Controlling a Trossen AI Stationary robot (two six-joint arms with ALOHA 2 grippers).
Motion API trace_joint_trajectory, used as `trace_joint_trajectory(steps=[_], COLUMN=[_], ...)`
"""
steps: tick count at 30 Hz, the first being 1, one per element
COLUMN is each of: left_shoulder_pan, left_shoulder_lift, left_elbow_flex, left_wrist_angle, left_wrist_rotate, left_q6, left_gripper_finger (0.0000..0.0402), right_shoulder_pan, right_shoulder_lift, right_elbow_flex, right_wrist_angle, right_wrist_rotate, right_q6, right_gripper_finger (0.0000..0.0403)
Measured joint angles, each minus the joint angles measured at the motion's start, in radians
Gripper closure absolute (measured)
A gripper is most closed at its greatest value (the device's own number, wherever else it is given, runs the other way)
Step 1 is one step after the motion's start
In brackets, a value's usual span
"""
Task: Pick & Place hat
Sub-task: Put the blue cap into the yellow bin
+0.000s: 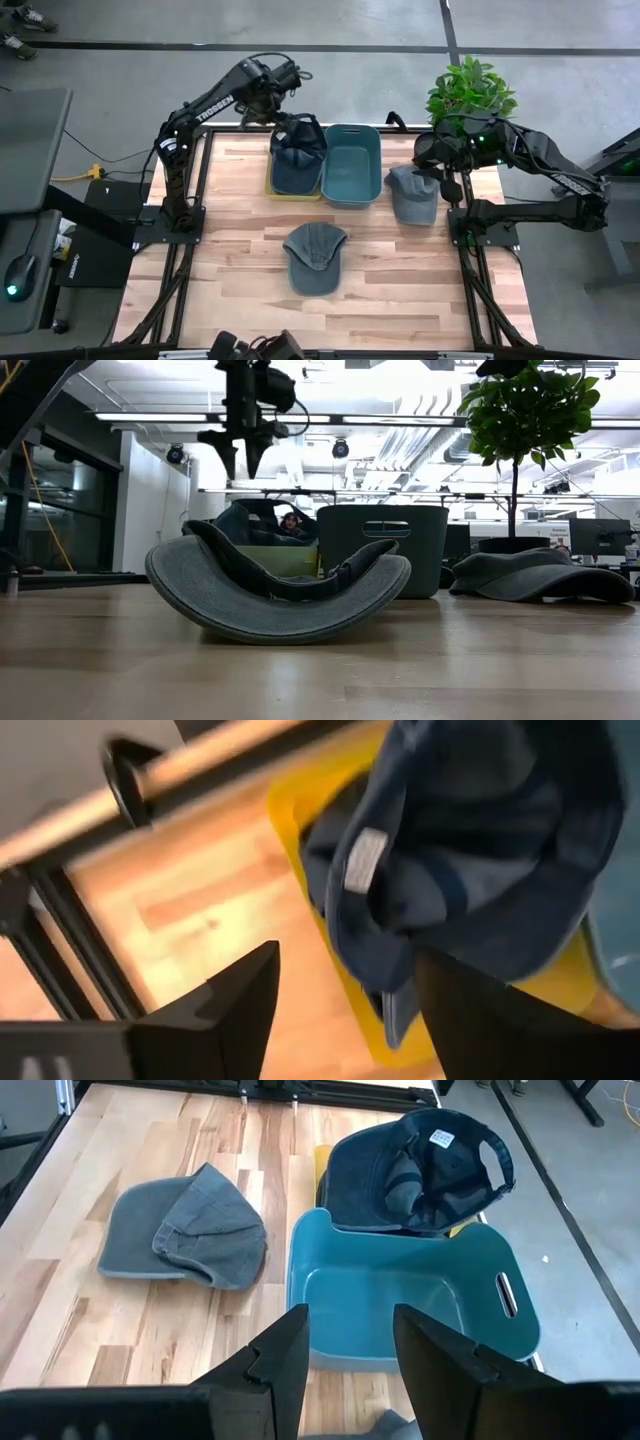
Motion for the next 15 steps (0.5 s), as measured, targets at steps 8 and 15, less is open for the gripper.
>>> trace_joint_trajectory(steps=[8,15], left_shoulder_pan=[0.000,0.017], left_shoulder_lift=[0.000,0.024], left_elbow_flex=[0.016,0.017], left_wrist_angle=[0.141,0.349], left_wrist_rotate=[0.000,-0.019], left_q6=[0.005,0.023], left_gripper_finger=[0.0338,0.0394], right_shoulder_pan=[0.000,0.000], right_shoulder_lift=[0.000,0.001], right_elbow_flex=[0.000,0.000], right_wrist_angle=[0.002,0.026], right_wrist_rotate=[0.007,0.098], right_q6=[-0.005,0.028], right_gripper_finger=[0.0261,0.0261])
